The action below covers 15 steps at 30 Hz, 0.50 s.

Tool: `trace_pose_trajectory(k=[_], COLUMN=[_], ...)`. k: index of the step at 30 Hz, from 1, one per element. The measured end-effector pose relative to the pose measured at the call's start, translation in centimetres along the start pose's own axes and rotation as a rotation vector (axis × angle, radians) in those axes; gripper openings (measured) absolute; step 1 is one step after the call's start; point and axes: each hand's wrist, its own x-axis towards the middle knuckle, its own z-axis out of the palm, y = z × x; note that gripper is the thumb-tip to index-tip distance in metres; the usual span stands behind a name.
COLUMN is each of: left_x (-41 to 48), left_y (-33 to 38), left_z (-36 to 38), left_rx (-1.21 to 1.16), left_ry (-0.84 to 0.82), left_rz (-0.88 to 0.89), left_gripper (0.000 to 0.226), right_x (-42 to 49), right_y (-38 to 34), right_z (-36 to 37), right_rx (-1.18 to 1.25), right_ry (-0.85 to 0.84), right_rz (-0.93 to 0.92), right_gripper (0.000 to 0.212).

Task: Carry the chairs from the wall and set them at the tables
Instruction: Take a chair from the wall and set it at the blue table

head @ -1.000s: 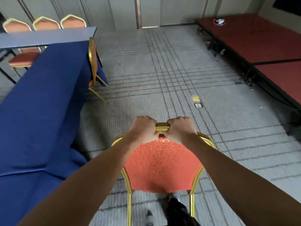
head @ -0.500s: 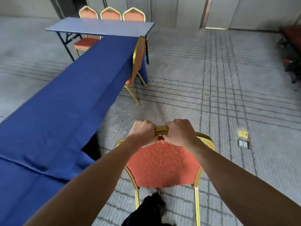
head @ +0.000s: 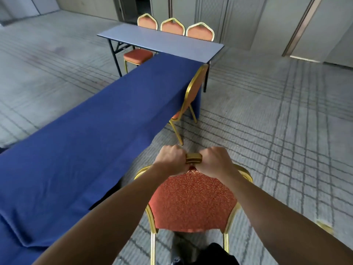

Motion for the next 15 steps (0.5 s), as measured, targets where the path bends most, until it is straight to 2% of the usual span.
trace_pose_trajectory(k=[7,13,15], left_x=[10.5,16.3,17.6], left_y=[-6.0,-10.0,-10.9], left_z=[-0.6,-0.5,-0.3], left_rx=[0.02,-0.046,-0.073], left_ry=[0.023,0.029,0.031], left_rz=[-0.172,-0.374,-0.437], left_gripper=[0.024,0.024,0.025], right_x=[15.2,25.4,28.2], right_y=[3.4,4.6,4.6], right_z=[1.9,2.4,3.2], right_rx=[0.065,0.046,0.012], right_ry=[-0.001,-0.026,-0.04], right_rz=[-0.185,-0.438,-0.489], right_gripper=[0.047,0.03,0.033])
